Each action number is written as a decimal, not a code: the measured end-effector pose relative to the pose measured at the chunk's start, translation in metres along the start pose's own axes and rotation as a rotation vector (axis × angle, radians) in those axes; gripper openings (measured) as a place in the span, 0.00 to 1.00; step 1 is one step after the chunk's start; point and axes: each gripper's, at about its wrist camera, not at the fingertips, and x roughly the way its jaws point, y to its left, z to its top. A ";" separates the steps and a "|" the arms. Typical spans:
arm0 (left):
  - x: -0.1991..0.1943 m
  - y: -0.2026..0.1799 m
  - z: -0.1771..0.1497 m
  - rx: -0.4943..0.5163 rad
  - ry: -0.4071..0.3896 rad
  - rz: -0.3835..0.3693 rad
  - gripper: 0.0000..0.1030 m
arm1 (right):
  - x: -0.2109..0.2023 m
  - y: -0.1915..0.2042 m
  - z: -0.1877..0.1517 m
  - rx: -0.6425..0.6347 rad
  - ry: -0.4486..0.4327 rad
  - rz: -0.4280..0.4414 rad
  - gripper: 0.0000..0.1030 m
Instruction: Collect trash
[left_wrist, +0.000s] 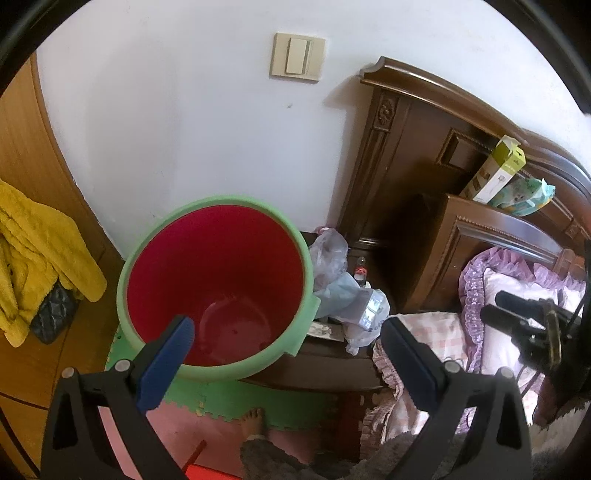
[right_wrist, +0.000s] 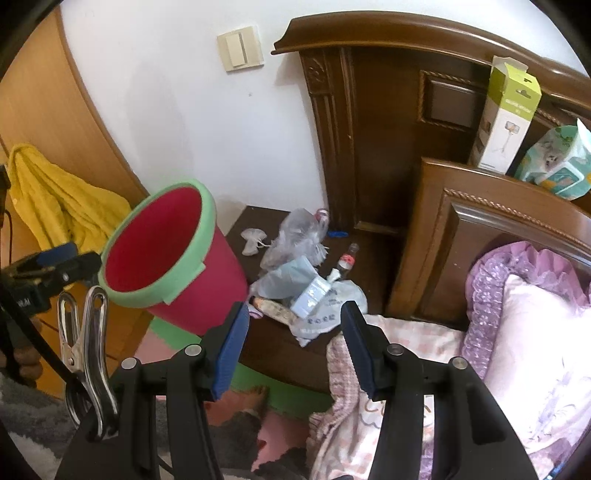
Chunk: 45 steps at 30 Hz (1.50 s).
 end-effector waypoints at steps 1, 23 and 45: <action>0.000 0.000 -0.001 0.001 -0.001 0.008 1.00 | 0.001 0.000 0.001 -0.002 -0.001 0.001 0.52; -0.001 0.003 0.002 -0.041 -0.015 0.082 1.00 | 0.015 0.002 0.009 -0.038 0.038 0.022 0.52; 0.000 -0.004 0.002 -0.025 -0.010 0.020 1.00 | 0.007 0.017 0.006 -0.118 0.033 0.001 0.52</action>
